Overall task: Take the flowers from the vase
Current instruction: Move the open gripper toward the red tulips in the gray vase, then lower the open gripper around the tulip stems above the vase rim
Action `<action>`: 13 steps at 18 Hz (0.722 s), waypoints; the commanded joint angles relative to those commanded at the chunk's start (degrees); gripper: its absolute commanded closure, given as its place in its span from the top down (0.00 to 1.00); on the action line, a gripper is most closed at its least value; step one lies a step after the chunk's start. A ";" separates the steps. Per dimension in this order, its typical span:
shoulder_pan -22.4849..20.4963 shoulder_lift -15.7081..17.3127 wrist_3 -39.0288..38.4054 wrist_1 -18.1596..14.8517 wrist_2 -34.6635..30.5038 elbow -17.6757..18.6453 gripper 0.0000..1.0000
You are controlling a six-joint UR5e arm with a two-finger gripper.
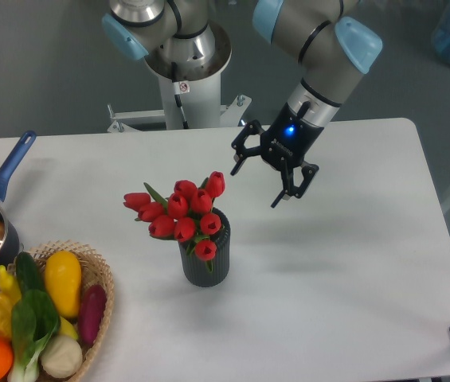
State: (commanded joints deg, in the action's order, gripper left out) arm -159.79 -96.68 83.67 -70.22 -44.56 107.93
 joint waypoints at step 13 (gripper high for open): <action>3.08 -0.97 0.09 1.05 3.78 -0.53 1.00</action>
State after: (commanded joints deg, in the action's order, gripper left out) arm -156.71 -97.65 83.76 -69.17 -40.78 107.40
